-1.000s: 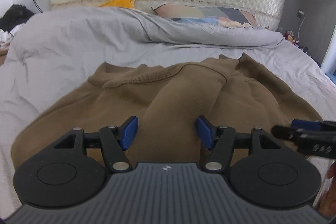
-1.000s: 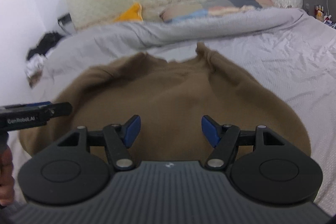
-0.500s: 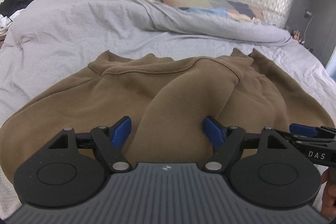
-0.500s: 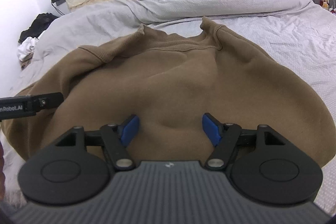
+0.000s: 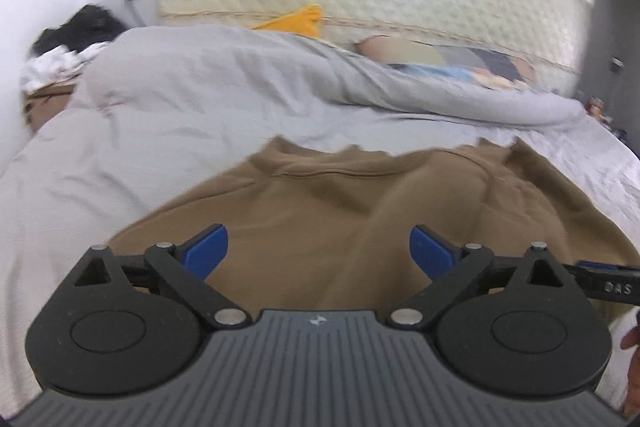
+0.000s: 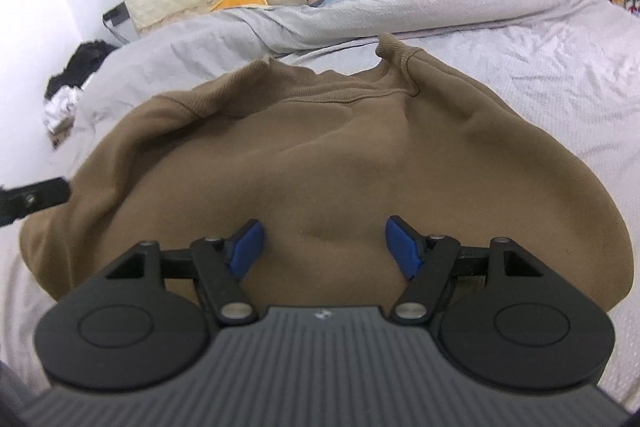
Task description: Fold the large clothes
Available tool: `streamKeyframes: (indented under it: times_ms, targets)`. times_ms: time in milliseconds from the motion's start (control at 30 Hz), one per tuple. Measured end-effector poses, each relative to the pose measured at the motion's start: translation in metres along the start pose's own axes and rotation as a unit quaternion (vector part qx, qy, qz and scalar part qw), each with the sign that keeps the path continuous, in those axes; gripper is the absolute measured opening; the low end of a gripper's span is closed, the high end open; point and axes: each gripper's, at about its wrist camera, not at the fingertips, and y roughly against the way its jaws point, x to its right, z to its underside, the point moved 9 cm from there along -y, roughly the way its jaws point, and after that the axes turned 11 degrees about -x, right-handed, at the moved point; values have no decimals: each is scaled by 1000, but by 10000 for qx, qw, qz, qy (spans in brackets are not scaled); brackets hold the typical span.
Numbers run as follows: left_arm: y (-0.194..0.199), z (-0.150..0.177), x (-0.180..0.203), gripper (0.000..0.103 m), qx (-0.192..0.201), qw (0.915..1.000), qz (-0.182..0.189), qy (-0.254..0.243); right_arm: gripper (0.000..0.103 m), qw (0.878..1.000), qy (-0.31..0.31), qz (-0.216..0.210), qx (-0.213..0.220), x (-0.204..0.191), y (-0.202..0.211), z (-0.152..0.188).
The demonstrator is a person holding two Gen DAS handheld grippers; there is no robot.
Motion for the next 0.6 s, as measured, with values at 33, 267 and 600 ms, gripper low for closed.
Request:
streamKeyframes:
  times_ms: [33, 267, 600]
  targets:
    - [2, 1, -7, 101, -19, 9999, -27, 109, 70, 10000, 19, 17, -11, 0, 0, 0]
    - [3, 20, -57, 103, -409, 9941, -354, 945, 71, 9999, 109, 102, -40, -3, 0, 0]
    - [-15, 49, -118, 103, -1096, 9658, -696, 2245, 71, 9999, 85, 148, -30, -4, 3, 1]
